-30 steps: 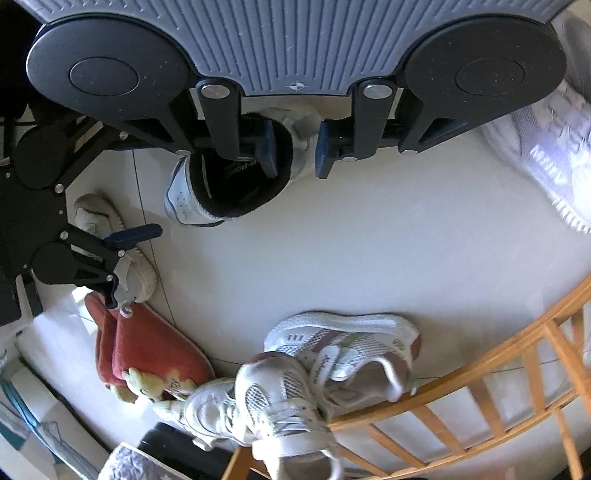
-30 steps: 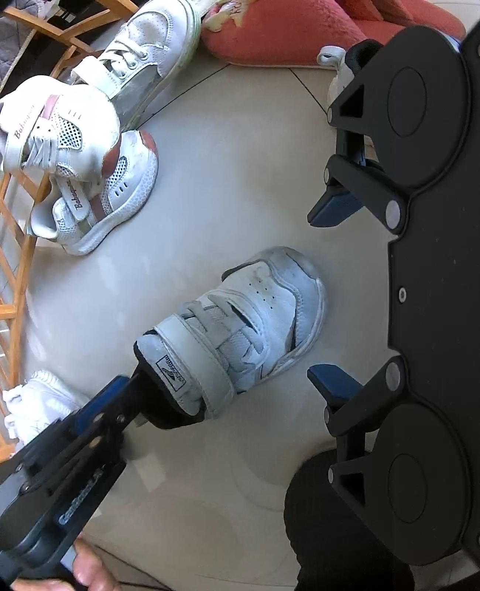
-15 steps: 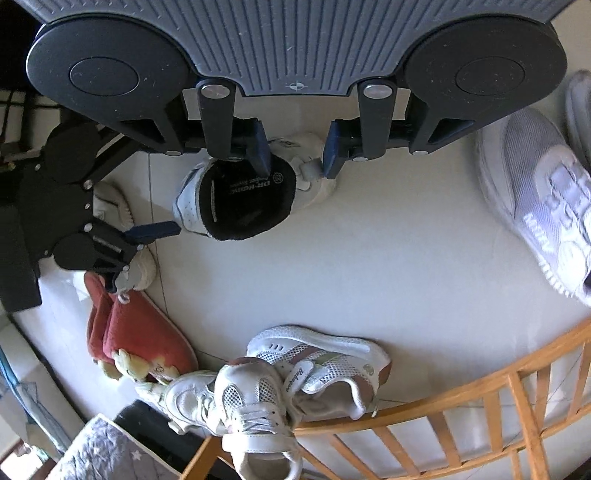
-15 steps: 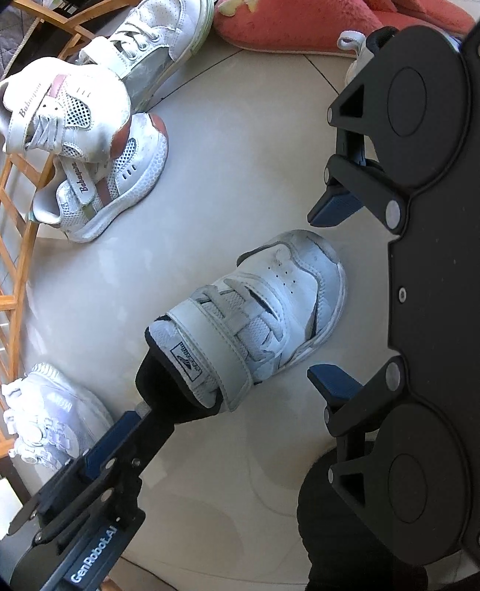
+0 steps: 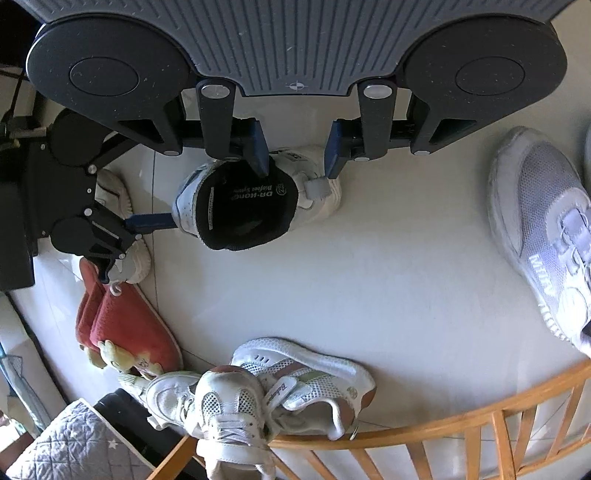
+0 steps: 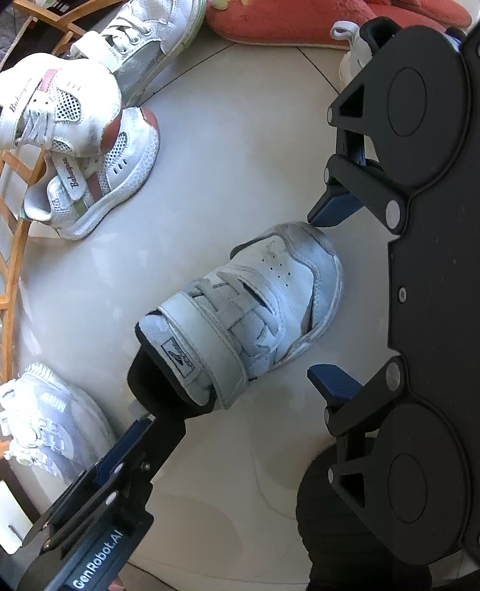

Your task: Organize scattered shoes

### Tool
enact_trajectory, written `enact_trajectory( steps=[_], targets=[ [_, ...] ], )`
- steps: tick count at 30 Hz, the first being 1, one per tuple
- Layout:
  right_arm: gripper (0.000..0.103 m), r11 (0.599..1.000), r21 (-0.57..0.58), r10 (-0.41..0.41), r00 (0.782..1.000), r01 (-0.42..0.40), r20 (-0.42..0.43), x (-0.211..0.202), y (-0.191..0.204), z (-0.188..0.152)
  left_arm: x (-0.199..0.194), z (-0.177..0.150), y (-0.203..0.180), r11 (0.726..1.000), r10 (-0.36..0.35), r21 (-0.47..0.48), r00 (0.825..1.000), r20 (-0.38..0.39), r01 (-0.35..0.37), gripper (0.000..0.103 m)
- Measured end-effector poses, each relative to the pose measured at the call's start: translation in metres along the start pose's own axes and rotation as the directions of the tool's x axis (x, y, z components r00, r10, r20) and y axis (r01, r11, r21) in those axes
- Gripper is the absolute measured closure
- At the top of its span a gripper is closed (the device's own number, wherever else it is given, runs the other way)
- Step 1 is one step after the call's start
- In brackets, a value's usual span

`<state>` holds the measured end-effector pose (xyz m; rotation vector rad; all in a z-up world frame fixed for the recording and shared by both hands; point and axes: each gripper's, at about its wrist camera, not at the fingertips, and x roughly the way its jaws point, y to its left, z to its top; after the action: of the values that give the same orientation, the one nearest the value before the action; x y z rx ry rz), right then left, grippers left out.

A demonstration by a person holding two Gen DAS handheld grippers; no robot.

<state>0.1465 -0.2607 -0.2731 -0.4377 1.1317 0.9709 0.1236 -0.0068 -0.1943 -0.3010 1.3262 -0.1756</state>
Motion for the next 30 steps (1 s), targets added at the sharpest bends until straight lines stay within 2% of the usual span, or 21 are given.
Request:
enact_trajectory(
  steps=[6,7,8,17,23,30],
  targets=[
    [0.019,1.0,0.003,0.015,1.0,-0.015,-0.014,0.006,0.012,0.0,0.005,0.004,0.001,1.0,0.002,-0.015,1.0,0.009,-0.001,0.072],
    [0.019,1.0,0.0,0.019,1.0,-0.019,-0.017,0.008,0.016,0.0,0.006,0.005,0.0,1.0,0.002,-0.015,1.0,0.011,-0.002,0.074],
    [0.019,1.0,-0.001,0.022,1.0,-0.022,-0.02,0.008,0.017,0.0,0.006,0.006,0.0,1.0,0.001,-0.013,1.0,0.014,0.0,0.08],
    [0.019,0.996,-0.012,0.092,0.994,-0.093,-0.064,0.022,0.048,-0.005,0.012,0.017,-0.002,1.0,0.01,0.009,0.999,0.038,-0.01,0.083],
    [0.019,0.985,-0.02,0.171,0.981,-0.174,-0.086,0.03,0.071,-0.005,0.015,0.026,-0.005,0.999,0.017,0.027,0.998,0.056,-0.019,0.083],
    [0.019,0.984,-0.027,0.175,0.982,-0.177,-0.068,0.036,0.088,0.005,0.02,0.038,-0.01,0.996,0.02,0.082,0.997,0.073,-0.026,0.084]
  ],
)
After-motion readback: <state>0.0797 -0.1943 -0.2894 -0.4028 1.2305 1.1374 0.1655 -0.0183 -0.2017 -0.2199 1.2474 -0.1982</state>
